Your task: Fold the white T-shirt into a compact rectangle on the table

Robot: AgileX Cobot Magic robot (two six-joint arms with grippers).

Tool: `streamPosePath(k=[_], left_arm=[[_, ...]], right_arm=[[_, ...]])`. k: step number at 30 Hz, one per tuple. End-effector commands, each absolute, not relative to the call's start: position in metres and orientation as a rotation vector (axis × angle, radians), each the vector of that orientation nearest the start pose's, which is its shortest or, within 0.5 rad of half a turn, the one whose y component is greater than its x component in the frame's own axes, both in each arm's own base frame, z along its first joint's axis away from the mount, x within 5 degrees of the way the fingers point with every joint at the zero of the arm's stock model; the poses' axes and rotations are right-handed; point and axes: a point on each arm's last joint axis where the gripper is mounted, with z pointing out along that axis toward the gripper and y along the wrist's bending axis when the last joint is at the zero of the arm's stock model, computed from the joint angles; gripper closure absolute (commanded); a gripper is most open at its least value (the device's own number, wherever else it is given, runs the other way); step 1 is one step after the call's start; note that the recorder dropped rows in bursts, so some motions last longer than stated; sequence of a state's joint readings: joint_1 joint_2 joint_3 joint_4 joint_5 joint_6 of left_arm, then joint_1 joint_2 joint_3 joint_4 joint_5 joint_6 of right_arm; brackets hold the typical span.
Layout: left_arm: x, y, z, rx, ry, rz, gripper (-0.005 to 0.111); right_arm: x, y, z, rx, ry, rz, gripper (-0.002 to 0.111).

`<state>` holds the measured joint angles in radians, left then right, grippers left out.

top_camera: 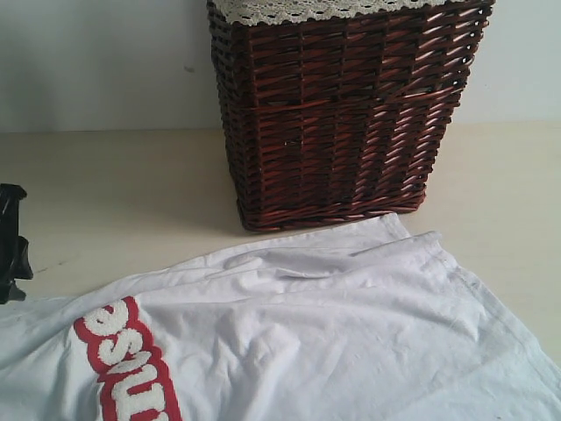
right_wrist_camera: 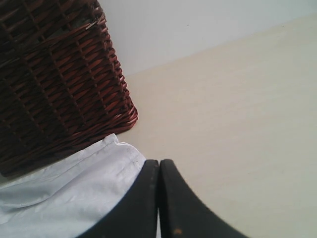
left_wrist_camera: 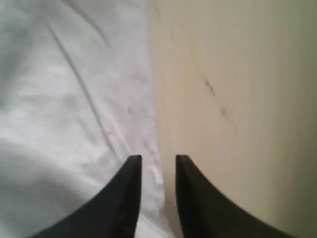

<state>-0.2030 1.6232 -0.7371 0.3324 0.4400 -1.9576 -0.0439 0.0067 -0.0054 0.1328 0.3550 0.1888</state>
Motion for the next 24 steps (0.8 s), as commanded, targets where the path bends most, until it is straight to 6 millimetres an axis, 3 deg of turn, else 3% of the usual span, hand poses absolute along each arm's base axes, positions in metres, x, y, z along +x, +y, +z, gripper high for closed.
streamPosePath(k=[1, 3, 10, 13, 16, 20, 24], left_arm=[[0.281, -0.034, 0.135, -1.741, 2.107, -0.155, 0.047], [0.284, -0.033, 0.130, -1.665, 2.150, -0.116, 0.047], [0.301, -0.032, 0.109, -1.623, 2.199, -0.033, 0.071], [0.310, -0.034, 0.104, -1.623, 2.203, -0.034, 0.075], [0.315, -0.035, 0.103, -1.631, 2.195, -0.044, 0.077], [0.318, -0.036, 0.107, -1.631, 2.183, -0.058, 0.106], [0.320, -0.035, 0.110, -1.663, 2.158, -0.041, 0.107]], right_arm=[[0.053, 0.002, 0.182, 0.293, 1.811, 0.224, 0.108], [0.053, 0.002, 0.182, 0.293, 1.811, 0.224, 0.108], [0.053, 0.002, 0.182, 0.293, 1.811, 0.224, 0.108], [0.053, 0.002, 0.182, 0.293, 1.811, 0.224, 0.108], [0.053, 0.002, 0.182, 0.293, 1.811, 0.224, 0.108], [0.053, 0.002, 0.182, 0.293, 1.811, 0.224, 0.108], [0.053, 0.002, 0.182, 0.293, 1.811, 0.224, 0.108]])
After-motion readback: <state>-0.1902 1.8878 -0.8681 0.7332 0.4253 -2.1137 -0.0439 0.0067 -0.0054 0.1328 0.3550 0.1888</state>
